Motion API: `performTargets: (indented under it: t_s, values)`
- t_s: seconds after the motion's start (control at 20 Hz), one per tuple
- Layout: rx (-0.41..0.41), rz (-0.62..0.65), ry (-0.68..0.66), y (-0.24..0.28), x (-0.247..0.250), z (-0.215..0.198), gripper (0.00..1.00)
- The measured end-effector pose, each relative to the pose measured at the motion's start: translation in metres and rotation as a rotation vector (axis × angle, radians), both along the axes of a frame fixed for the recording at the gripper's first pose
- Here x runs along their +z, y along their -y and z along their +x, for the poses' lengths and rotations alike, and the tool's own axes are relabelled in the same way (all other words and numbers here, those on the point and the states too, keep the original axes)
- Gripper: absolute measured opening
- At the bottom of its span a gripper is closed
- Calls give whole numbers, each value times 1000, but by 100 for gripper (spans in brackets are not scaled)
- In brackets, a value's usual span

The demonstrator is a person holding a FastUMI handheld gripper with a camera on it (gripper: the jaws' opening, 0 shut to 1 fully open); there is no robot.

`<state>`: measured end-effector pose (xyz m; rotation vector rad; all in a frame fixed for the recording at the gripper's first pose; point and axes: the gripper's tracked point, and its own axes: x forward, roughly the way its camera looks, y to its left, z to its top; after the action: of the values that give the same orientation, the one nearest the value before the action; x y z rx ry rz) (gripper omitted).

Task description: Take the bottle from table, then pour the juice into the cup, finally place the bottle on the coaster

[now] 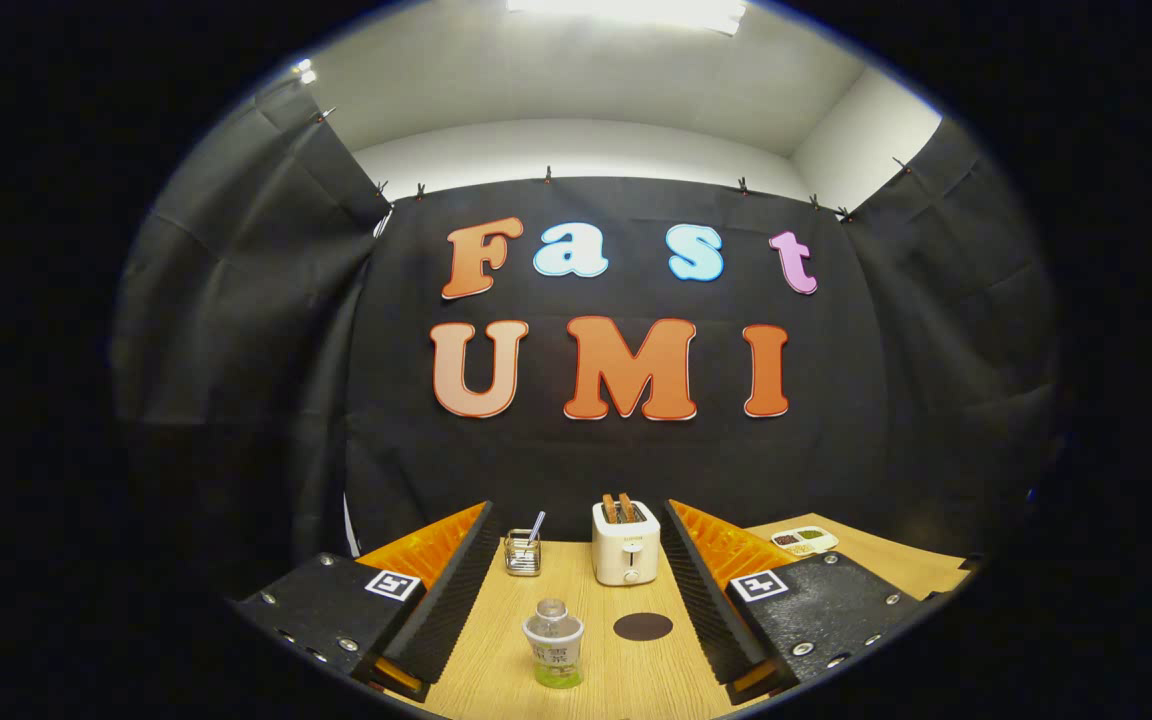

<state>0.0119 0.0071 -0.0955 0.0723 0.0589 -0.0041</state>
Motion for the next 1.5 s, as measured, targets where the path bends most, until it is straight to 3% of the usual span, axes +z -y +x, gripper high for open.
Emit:
performTargets:
  t_s: [0.35, 0.85, 1.15, 1.5]
  values:
    - [-16, -78, -60, -12, -66, 5, 97]
    - [-41, -55, -177, -28, -171, 17, 97]
    - [67, -69, -229, -52, -237, 43, 95]
    - [83, -44, -281, -58, -270, 53, 87]
